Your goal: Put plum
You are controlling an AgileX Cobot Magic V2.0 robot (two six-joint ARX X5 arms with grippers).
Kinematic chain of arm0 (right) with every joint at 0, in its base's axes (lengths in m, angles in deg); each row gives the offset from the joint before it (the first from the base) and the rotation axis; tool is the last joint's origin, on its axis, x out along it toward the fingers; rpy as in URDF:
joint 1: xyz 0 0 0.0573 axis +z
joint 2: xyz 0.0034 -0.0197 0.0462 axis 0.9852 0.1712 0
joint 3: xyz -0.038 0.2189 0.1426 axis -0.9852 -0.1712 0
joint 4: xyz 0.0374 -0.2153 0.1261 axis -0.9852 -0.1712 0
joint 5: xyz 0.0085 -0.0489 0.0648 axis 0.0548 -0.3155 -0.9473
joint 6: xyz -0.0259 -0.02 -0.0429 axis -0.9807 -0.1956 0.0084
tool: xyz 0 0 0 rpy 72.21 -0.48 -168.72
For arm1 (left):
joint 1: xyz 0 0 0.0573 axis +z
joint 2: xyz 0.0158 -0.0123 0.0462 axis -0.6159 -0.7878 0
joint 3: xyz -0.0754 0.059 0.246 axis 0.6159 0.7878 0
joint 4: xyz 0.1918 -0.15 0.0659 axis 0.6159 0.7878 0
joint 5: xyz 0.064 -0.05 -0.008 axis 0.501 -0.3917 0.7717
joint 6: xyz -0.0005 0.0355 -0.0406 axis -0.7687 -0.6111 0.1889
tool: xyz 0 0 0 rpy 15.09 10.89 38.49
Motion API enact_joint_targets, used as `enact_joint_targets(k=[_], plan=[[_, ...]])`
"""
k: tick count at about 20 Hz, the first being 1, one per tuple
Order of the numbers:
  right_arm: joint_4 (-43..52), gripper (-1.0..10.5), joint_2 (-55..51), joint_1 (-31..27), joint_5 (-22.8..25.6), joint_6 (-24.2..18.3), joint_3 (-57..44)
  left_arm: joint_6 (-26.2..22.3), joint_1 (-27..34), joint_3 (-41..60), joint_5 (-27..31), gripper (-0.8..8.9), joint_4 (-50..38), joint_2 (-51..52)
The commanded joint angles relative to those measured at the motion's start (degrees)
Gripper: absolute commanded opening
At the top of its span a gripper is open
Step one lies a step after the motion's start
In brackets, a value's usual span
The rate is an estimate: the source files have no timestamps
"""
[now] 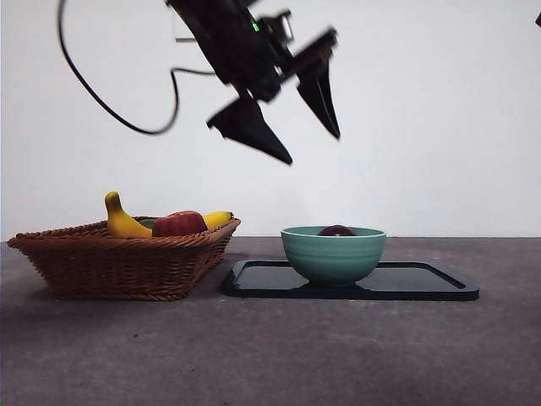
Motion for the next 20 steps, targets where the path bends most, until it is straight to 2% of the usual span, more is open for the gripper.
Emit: enact_joint_targets(k=[1,7,20], plan=[[-0.66,1.8,0.17,0.26,-0.02,0.55,0.39,-1.31,-1.16,-3.02,0.52,3.66,-0.02,-4.72],[-2.45,1.8,0.17,0.26,-0.02,0.55,0.39,-3.54,-2.78,-3.43,4.59,3.66,-1.42,-10.34],[-2.47,1.8,0.17,0.26,0.04,0.57,0.39,-3.72,-3.96,-3.43,6.03,3.65,-3.26,-14.01]])
